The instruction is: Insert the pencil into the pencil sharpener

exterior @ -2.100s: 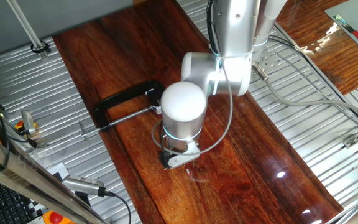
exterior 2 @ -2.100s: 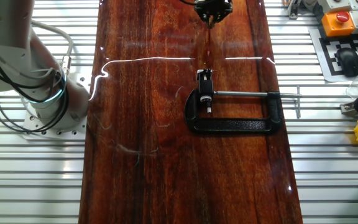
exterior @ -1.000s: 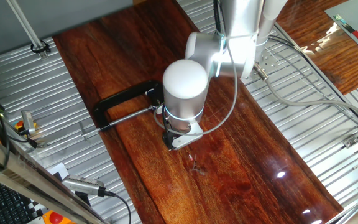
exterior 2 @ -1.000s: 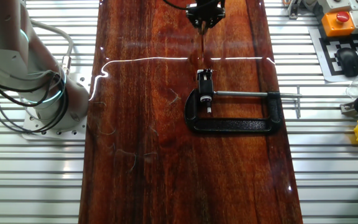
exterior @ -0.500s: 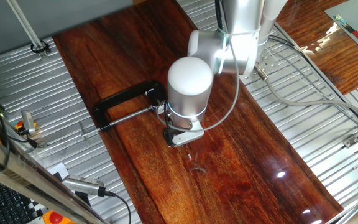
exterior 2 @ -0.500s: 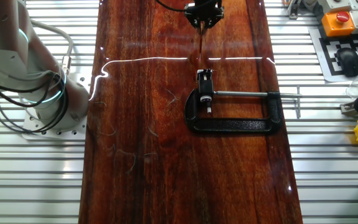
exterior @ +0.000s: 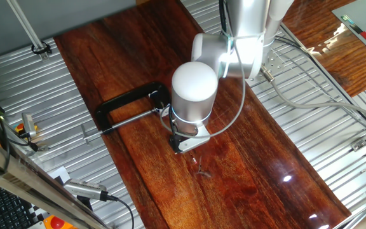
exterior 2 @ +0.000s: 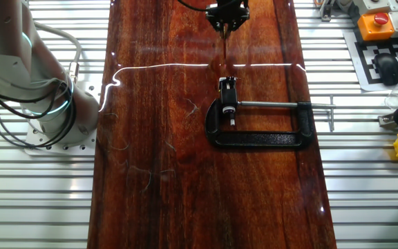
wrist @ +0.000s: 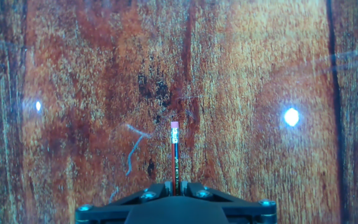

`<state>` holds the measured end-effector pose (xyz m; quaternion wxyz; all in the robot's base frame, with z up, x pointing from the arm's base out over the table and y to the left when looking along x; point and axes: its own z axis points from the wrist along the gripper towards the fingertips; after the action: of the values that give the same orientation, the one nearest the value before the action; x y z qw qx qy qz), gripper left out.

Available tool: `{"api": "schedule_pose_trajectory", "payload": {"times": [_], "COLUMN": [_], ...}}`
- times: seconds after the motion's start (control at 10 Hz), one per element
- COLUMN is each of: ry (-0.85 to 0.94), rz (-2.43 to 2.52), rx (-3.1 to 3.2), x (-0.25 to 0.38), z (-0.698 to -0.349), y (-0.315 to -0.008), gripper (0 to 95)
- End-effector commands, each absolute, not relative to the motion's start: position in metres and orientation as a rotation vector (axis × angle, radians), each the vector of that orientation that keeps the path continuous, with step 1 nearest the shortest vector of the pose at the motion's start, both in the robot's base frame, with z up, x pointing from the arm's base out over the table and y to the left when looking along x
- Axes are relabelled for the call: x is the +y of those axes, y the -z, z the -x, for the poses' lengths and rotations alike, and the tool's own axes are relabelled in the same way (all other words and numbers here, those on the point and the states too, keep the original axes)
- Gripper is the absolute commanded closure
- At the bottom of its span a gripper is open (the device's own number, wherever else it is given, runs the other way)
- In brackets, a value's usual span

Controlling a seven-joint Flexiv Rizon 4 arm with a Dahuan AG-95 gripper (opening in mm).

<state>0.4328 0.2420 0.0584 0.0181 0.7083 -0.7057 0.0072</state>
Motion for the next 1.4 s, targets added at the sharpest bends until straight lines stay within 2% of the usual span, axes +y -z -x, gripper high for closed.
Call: {"api": "schedule_pose_trajectory", "payload": {"times": [0.1,1.4], "ry": [-0.022,-0.016], "rz": [-2.209,-2.339], "rx": [-2.183,-2.045], "x": [0.241,0.220], "z": [-0.433,-0.434], "y": [-0.059,-0.055], "gripper": [95.0,95.0]}}
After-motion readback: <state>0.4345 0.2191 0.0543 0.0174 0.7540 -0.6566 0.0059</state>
